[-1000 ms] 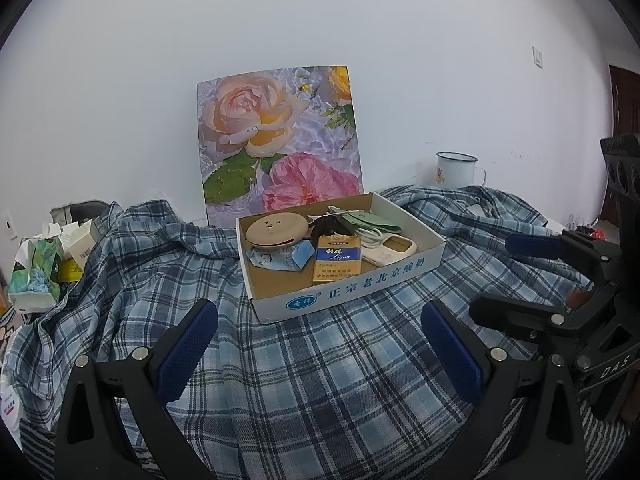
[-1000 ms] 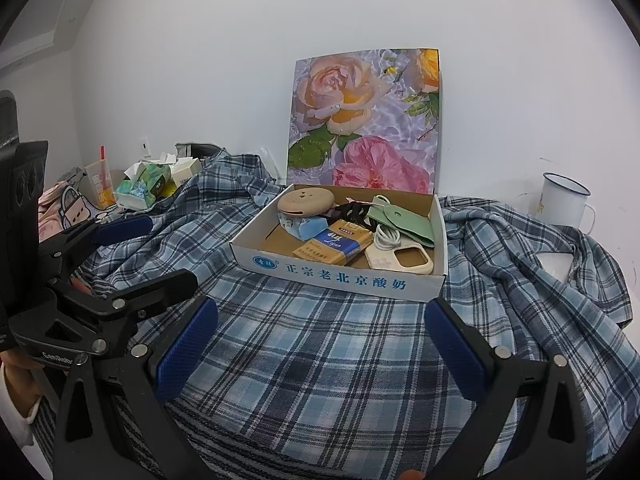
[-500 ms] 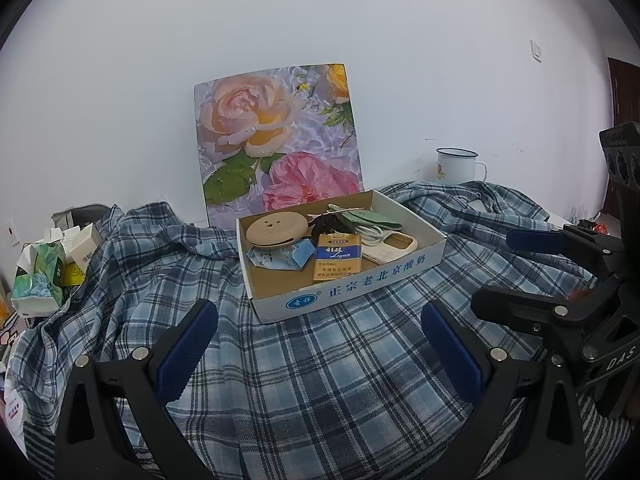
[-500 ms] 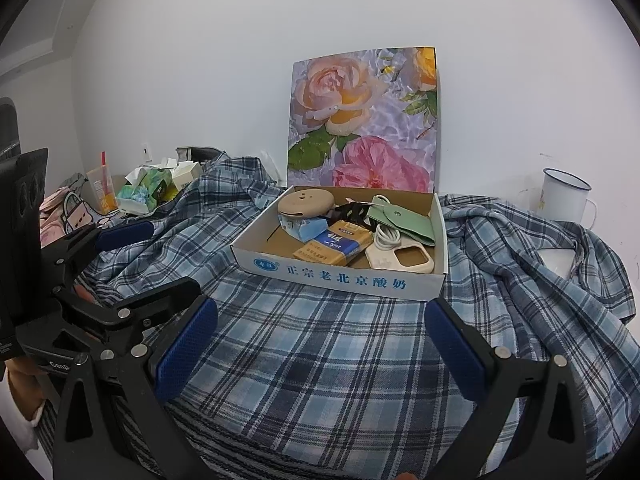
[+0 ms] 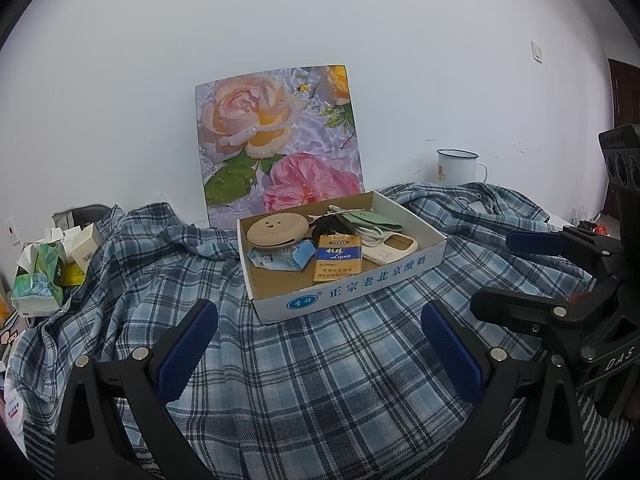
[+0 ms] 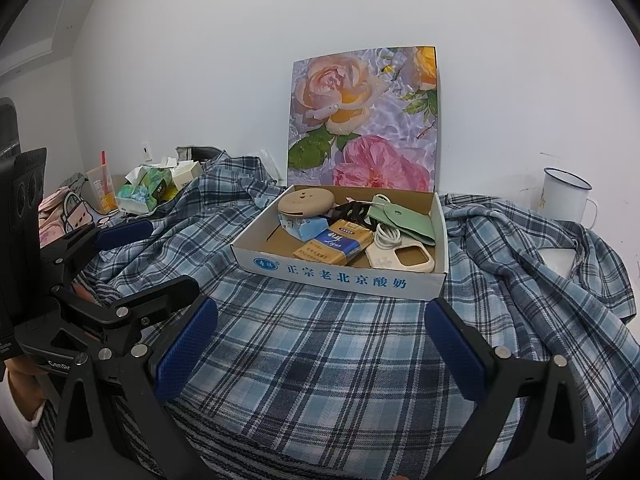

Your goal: Organize soft objects

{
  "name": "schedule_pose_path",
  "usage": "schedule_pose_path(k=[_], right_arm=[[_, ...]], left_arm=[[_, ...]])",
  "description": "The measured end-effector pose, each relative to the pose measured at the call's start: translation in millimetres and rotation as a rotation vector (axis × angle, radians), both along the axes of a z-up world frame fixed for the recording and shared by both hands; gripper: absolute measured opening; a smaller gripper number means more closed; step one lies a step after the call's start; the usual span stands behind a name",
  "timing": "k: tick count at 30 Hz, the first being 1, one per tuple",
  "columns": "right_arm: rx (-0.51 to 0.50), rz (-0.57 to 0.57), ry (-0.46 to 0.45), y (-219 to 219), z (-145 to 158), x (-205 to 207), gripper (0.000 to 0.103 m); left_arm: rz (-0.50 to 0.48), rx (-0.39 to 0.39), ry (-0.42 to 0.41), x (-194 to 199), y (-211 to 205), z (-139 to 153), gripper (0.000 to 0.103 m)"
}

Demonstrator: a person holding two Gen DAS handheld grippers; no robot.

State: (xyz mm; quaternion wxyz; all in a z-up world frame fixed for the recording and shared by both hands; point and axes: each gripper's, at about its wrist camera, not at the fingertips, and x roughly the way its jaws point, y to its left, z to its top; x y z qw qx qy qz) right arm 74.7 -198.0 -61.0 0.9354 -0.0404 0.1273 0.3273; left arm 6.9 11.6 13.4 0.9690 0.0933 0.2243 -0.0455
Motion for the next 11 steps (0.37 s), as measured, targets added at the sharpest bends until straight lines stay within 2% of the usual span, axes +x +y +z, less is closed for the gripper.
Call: schedule_pose_path(k=[11], right_arm=[[0.000,0.000,0.003,0.4,-0.6,-0.7,0.103]], left_arm=[[-0.001,0.000,0.001,0.1,0.7,0.3,0.103]])
